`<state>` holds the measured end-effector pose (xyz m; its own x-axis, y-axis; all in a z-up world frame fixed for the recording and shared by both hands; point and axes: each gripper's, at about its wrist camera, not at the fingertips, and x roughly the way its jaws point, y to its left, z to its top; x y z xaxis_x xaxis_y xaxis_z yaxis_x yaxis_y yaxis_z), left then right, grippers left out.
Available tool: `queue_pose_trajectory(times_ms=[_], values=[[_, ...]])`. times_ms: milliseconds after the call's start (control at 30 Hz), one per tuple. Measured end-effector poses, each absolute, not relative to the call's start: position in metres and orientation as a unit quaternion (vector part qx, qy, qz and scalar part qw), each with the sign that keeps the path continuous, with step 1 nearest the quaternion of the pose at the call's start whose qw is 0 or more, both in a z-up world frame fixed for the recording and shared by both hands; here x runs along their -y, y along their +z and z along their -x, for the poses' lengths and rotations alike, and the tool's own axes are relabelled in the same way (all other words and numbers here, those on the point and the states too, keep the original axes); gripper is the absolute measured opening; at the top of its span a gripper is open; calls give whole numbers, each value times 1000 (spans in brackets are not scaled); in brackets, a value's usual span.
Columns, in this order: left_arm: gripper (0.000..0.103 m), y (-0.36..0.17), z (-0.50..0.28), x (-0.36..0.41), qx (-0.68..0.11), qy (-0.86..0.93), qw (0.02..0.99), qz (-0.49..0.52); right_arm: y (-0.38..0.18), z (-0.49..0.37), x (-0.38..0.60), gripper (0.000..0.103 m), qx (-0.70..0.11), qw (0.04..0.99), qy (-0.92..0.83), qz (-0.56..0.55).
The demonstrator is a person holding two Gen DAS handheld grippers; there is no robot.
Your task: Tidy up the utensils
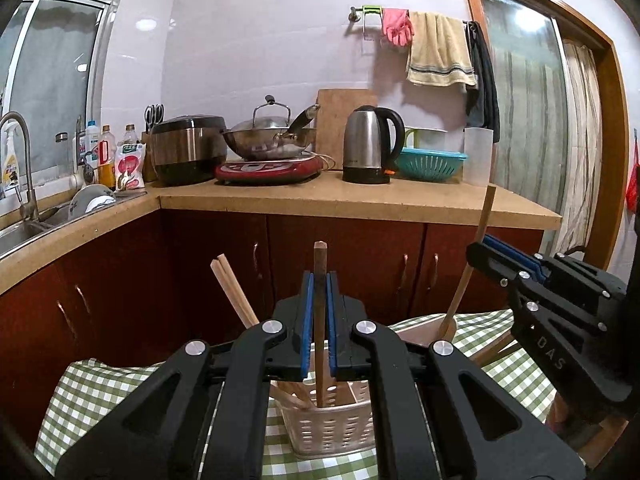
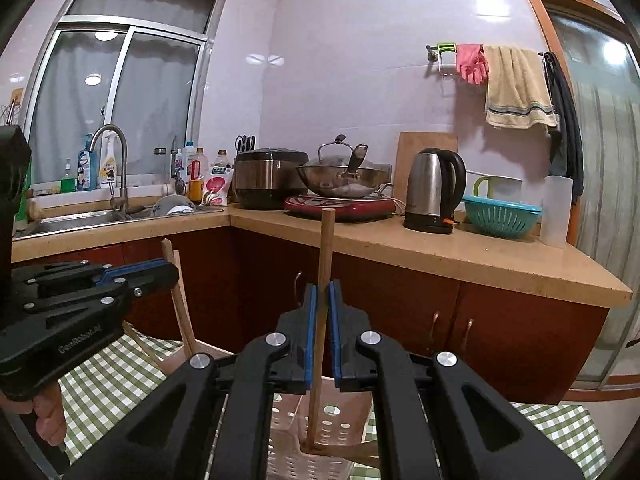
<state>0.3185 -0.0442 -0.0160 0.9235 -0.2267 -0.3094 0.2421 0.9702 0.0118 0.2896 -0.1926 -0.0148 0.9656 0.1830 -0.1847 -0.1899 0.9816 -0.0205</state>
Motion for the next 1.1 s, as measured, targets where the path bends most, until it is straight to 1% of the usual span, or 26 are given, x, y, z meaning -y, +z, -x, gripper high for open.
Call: queue_pose_trajectory(times_ms=[200,267,300,333,400,467,533,567,600,633,667,700,733,767,800,833,900,1033,1067,1100], values=[[7,-19,-319,45,-158,-116,980,-30,-14,-291,193,9,-95,991,93,20],[8,-19,-320,45,-158,-114,980,-33,-15,-291,194,16,-95,991,92,19],[8,-19,-320,45,-158,-114,980,-34,-15,-291,193,23,-95,991,92,18],[8,-19,-320,45,-159,-114,980,-34,-15,-291,193,26,-95,991,91,18],[12,-19,-321,45,-160,-115,980,-33,-15,-290,193,28,-94,991,90,19],[28,-19,-321,46,-159,-113,980,-33,-15,-290,193,32,-94,991,89,19],[37,-20,-319,46,-157,-110,981,-33,-15,-289,194,36,-92,992,89,19],[39,-20,-319,47,-156,-110,981,-33,-15,-289,194,37,-90,992,88,18],[40,-20,-318,47,-156,-111,981,-34,-15,-288,194,39,-89,992,88,18],[43,-19,-318,47,-156,-111,981,-34,-14,-287,194,43,-88,992,87,18],[49,-19,-318,47,-155,-111,981,-34,-13,-286,195,46,-85,992,86,17],[53,-18,-316,47,-152,-111,982,-31,-12,-285,195,51,-83,993,85,17],[59,-17,-316,46,-149,-112,982,-28,-11,-283,196,54,-81,993,84,17],[63,-16,-314,45,-145,-113,983,-24,-10,-282,196,55,-78,993,83,17],[65,-15,-313,44,-142,-114,983,-21,-9,-280,196,59,-77,994,81,18],[69,-14,-311,43,-139,-113,984,-19,-9,-279,196,64,-75,994,80,18],[74,-11,-309,43,-131,-108,985,-18,-7,-276,197,67,-72,994,77,17],[84,-6,-303,41,-121,-100,988,-13,-3,-270,201,79,-66,995,73,10],[88,-4,-300,40,-117,-95,989,-13,-2,-269,202,80,-65,995,72,10],[89,-3,-299,40,-115,-92,989,-13,-1,-267,202,82,-63,995,70,11]])
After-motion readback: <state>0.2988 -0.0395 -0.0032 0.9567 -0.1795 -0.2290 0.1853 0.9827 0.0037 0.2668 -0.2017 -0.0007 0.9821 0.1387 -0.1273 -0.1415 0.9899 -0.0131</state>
